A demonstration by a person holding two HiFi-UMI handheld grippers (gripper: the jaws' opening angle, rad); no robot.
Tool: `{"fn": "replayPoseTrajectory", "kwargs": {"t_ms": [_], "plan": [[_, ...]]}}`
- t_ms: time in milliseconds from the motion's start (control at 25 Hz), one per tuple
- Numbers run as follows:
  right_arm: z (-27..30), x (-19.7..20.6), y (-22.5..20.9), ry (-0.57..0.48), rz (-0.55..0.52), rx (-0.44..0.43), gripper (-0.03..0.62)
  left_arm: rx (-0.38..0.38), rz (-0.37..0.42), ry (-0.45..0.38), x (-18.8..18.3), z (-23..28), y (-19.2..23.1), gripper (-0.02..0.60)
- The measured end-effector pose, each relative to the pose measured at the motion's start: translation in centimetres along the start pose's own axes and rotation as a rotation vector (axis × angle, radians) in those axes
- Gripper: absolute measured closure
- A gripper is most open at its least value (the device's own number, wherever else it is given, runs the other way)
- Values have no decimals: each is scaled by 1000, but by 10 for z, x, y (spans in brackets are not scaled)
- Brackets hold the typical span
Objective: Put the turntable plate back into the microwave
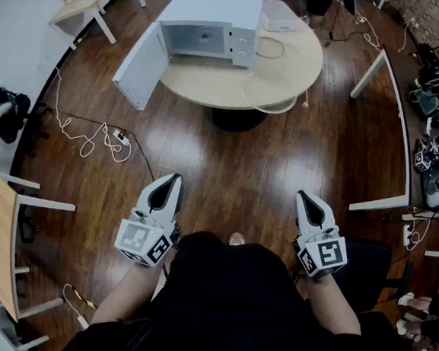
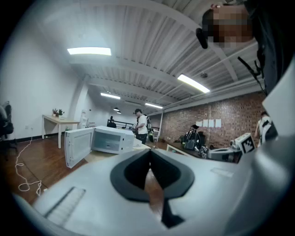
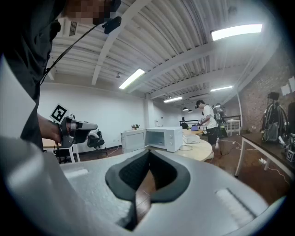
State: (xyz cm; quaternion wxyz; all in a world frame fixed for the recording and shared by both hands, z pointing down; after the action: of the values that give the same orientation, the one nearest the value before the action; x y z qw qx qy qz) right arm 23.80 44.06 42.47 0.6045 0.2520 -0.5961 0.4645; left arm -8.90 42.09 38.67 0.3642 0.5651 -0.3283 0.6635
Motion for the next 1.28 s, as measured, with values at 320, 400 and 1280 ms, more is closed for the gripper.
{"fn": "replayPoseTrajectory", "kwargs": {"t_ms": [320,400,1280], "plan": [[12,9,-12,29,22,-31,593,-49,39,14,-2,-2,3,575],[19,7,-17,23,33,-26,594,-56,37,21,-3,2,9,575],[120,-26,-37,39,20,93,594,143,55,-4,-22,129,83,575]]}}
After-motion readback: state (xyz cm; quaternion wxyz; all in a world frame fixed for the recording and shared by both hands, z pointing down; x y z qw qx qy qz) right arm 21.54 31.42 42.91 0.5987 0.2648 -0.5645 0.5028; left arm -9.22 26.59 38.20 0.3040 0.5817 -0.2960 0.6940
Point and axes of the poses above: the fingertips, and each gripper's own axes: z forward along the fingers, y to its left, x out of its underside, the point moved 5 cm from there along -z, backward along the fingers, and after that the axes turned 11 degrees about z, right-handed, at the moved point
